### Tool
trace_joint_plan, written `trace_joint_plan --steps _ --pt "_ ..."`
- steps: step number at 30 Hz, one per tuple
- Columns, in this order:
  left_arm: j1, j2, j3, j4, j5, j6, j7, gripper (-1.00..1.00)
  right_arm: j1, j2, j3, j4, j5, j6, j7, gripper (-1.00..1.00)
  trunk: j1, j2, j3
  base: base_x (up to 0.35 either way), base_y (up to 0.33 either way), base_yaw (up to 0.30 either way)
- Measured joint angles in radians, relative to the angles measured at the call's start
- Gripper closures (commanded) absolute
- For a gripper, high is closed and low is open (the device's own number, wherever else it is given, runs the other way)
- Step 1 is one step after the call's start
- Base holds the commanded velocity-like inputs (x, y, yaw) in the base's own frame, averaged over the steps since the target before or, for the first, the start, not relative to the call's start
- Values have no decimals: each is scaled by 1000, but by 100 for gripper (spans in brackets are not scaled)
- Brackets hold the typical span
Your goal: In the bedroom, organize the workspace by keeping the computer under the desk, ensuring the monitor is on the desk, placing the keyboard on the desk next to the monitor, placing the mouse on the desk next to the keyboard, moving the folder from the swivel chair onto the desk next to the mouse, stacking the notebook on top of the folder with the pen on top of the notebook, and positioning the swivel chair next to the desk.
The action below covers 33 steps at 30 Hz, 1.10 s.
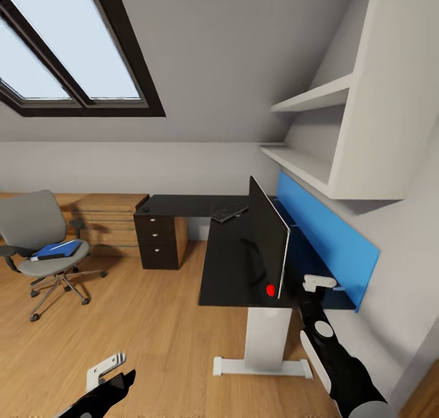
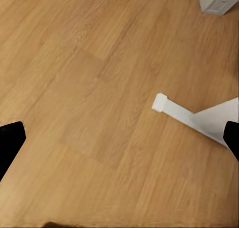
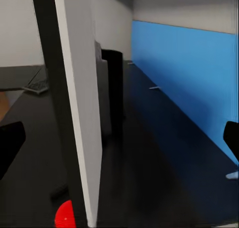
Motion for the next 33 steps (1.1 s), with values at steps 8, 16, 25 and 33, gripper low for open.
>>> trace_joint_plan --steps 8,16,25,33 --pt "0 3 0 104 -4 -1 -1 -100 0 2 -1 105 0 -62 -2 -100 0 0 0 -337 0 0" --pt "0 18 -3 294 -22 -112 -1 -100 0 4 2 269 1 -194 -2 -100 0 0 0 -334 0 0" --pt "-1 25 -3 571 -130 -475 2 -100 0 9 2 558 -8 -347 -5 -100 0 0 0 -127 0 0" --pt "-1 24 -5 675 -141 -561 5 -100 0 9 1 772 -12 -505 -6 -100 -1 0 0 -6 0 0"
